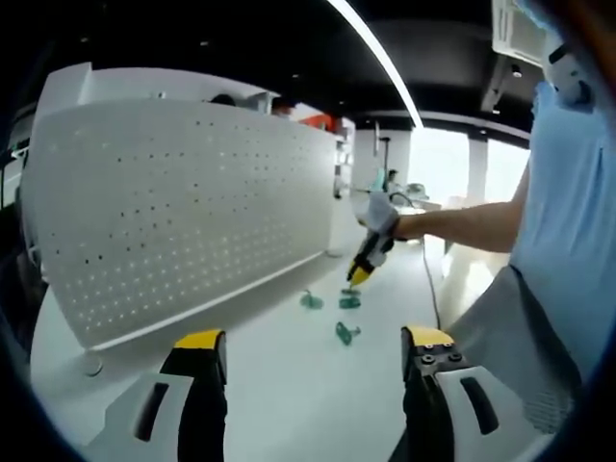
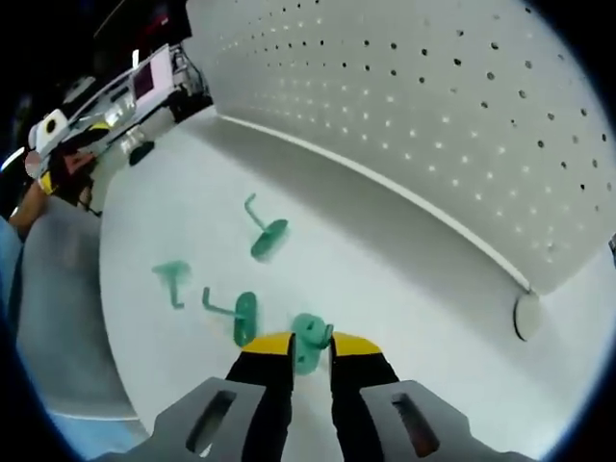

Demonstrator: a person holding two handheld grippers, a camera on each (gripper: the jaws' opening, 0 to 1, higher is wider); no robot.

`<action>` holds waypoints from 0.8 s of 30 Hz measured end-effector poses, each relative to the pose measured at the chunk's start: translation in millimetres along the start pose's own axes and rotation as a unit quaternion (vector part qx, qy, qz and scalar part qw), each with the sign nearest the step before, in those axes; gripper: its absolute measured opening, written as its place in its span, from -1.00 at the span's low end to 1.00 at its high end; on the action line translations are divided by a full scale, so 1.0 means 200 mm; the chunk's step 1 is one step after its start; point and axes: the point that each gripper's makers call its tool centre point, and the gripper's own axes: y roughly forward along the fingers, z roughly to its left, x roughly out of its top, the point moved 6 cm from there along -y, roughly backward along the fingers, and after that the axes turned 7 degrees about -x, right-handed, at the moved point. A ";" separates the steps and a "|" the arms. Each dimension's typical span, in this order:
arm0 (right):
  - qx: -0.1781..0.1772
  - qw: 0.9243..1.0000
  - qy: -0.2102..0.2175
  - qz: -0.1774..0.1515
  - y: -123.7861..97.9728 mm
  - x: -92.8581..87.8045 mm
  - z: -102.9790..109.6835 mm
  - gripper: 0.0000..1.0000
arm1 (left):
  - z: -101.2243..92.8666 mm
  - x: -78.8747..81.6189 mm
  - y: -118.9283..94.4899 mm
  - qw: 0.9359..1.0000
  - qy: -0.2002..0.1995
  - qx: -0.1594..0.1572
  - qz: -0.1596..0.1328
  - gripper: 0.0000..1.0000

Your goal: Insert the hook assembly into the mounting plate slot until the hook locks in place.

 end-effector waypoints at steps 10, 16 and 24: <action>0.003 1.000 -0.001 0.011 0.01 0.00 0.00 -0.81 | 0.00 0.00 0.00 1.000 0.000 -0.001 0.001 0.50; 0.005 1.000 0.000 0.013 0.02 0.00 0.00 -0.86 | 0.00 0.00 0.00 1.000 0.000 0.000 0.000 0.50; 0.008 1.000 0.004 0.010 0.01 0.00 0.01 -0.92 | 0.00 0.00 0.00 1.000 0.000 -0.001 0.000 0.49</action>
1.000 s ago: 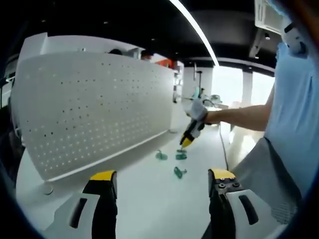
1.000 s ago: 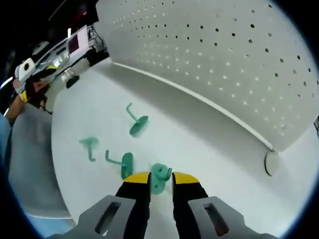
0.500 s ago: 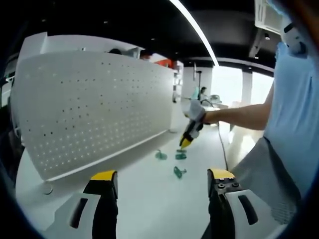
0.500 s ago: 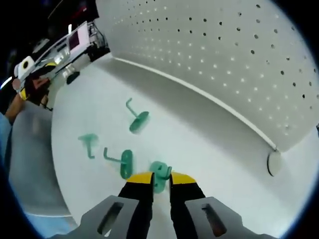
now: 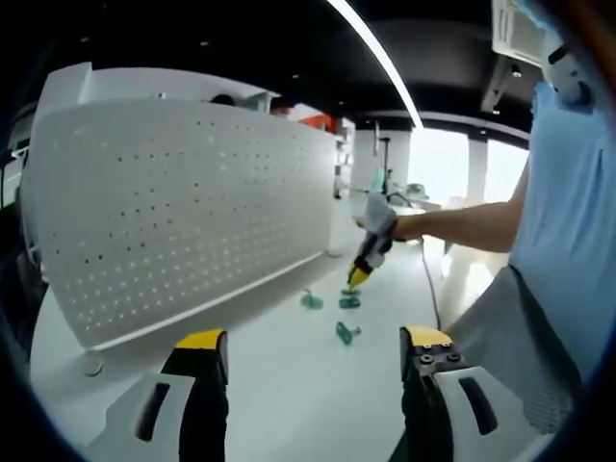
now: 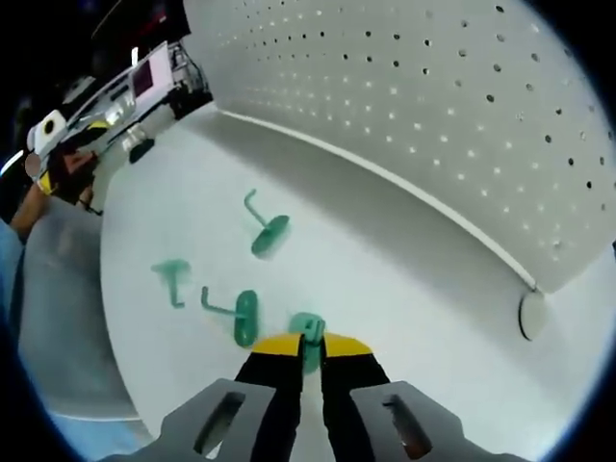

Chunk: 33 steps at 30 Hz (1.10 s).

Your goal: Insert the hook assembly into the mounting plate slot until the hook locks in place.

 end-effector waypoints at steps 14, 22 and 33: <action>-0.001 1.000 0.006 -0.005 -0.01 -0.01 0.01 -0.97 | 0.00 0.00 0.00 1.000 0.001 -0.003 -0.001 0.48; -0.009 1.000 0.008 -0.019 -0.03 0.01 0.01 -0.98 | -0.01 0.00 0.00 1.000 0.001 -0.005 0.000 0.46; -0.021 0.999 0.004 -0.048 -0.06 0.07 0.01 -0.98 | 0.00 0.01 0.00 1.000 0.002 -0.005 -0.003 0.46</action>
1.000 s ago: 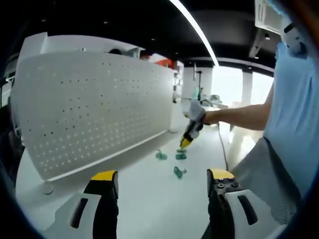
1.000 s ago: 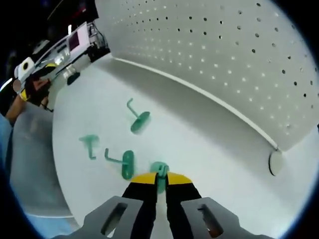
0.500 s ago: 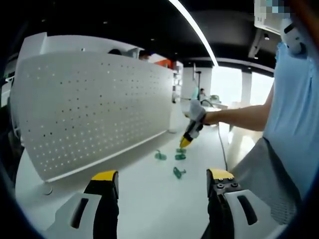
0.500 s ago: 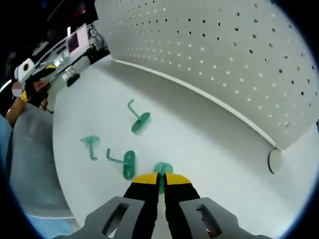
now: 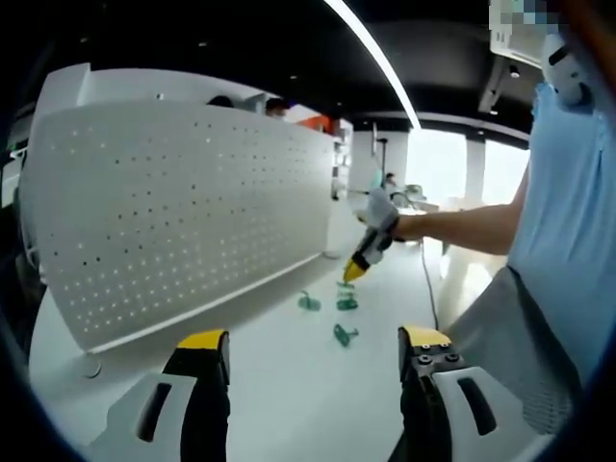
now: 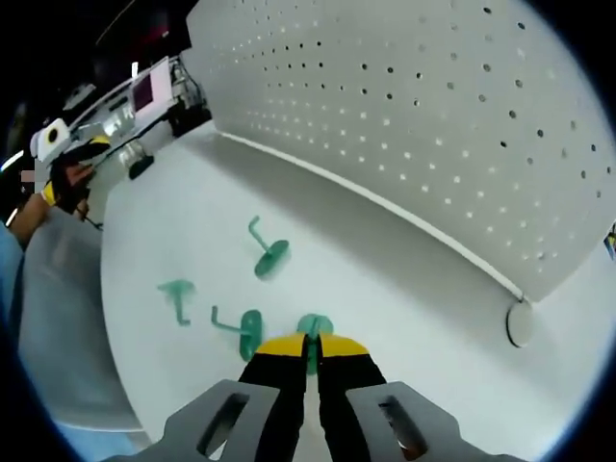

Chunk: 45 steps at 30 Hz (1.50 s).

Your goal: Insert the hook assembly into the mounting plate slot until the hook locks in place.

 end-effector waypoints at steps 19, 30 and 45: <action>-0.026 0.997 -0.008 -0.072 -0.08 0.16 0.03 -0.98 | -0.01 0.00 0.01 1.000 -0.001 -0.004 0.002 0.45; -0.049 0.990 -0.014 -0.131 -0.15 0.28 0.06 -0.98 | -0.01 0.00 0.01 1.000 0.000 -0.006 0.000 0.44; -0.102 0.966 -0.017 -0.237 -0.28 0.47 0.08 -0.98 | -0.01 0.00 0.01 1.000 0.001 -0.005 -0.003 0.44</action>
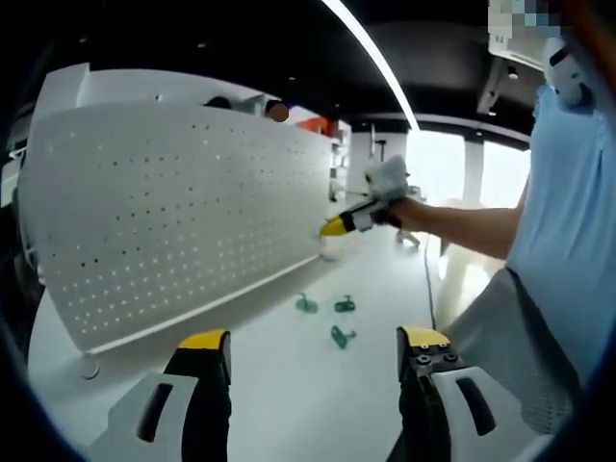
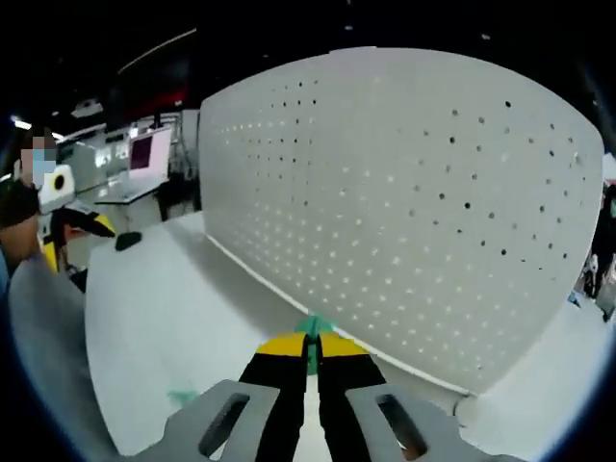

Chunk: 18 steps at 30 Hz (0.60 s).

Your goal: Insert the hook assembly into the mounting plate slot until the hook locks in place.

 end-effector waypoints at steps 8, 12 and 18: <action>-0.020 0.999 -0.008 -0.040 -0.03 0.11 -0.01 -0.98 | 0.00 0.01 0.00 1.000 0.001 0.003 -0.004 0.44; -0.031 0.998 -0.013 -0.060 -0.05 0.16 -0.02 -0.98 | 0.01 0.02 -0.01 1.000 0.001 0.007 -0.009 0.44; -0.050 0.994 -0.023 -0.090 -0.08 0.23 -0.01 -0.98 | 0.01 0.03 -0.02 1.000 0.003 0.012 -0.015 0.45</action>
